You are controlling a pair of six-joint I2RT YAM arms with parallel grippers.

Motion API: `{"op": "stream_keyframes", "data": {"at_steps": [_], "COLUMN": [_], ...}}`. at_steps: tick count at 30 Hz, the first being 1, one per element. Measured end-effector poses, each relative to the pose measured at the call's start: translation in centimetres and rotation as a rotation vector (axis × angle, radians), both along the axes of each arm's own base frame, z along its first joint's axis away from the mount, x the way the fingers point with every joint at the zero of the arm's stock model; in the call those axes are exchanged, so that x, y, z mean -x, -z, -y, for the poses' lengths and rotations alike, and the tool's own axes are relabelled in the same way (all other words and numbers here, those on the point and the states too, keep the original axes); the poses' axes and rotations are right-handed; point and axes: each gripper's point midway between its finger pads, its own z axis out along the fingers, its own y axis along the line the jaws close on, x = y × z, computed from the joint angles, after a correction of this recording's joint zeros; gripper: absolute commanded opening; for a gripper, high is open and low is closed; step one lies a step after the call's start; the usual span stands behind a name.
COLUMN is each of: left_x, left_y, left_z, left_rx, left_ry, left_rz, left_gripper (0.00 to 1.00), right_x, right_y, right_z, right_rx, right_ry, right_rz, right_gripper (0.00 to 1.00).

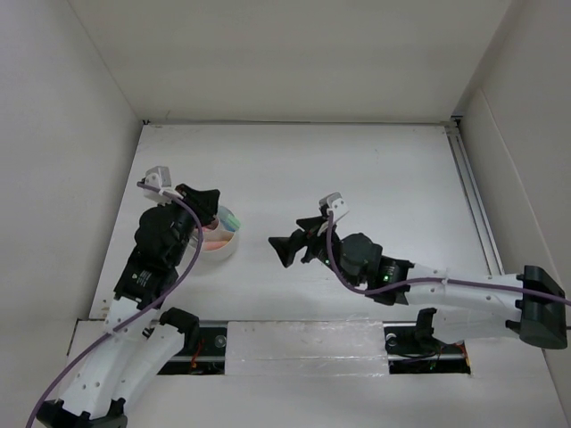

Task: Sort the stationery into containers
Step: Place the pen in the storage box.

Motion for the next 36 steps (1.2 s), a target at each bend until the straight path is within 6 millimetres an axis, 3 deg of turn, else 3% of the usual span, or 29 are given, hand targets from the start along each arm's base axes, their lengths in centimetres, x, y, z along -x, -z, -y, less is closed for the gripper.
{"op": "stream_keyframes", "data": {"at_steps": [6, 13, 22, 36], "left_x": [-0.8, -1.0, -1.2, -2.5], "left_y": [1.1, 3.6, 6.4, 6.2], "left_z": [-4.4, -6.9, -7.5, -5.8], "left_rx": [-0.014, -0.043, -0.090, -0.148], "left_ry": [-0.255, -0.403, -0.434, -0.337], "left_rz": [-0.021, -0.061, -0.084, -0.044], "left_gripper": [0.00, 0.00, 0.00, 0.00], "right_x": [0.4, 1.2, 2.0, 2.2], "right_y": [0.9, 1.9, 2.0, 2.5], "right_z": [1.9, 3.1, 3.9, 4.0], "right_rx": [0.006, 0.019, 0.006, 0.027], "right_ry": [0.019, 0.001, -0.026, -0.039], "right_rz": [-0.017, -0.031, -0.028, -0.029], "right_gripper": [1.00, 1.00, 1.00, 1.00]}}
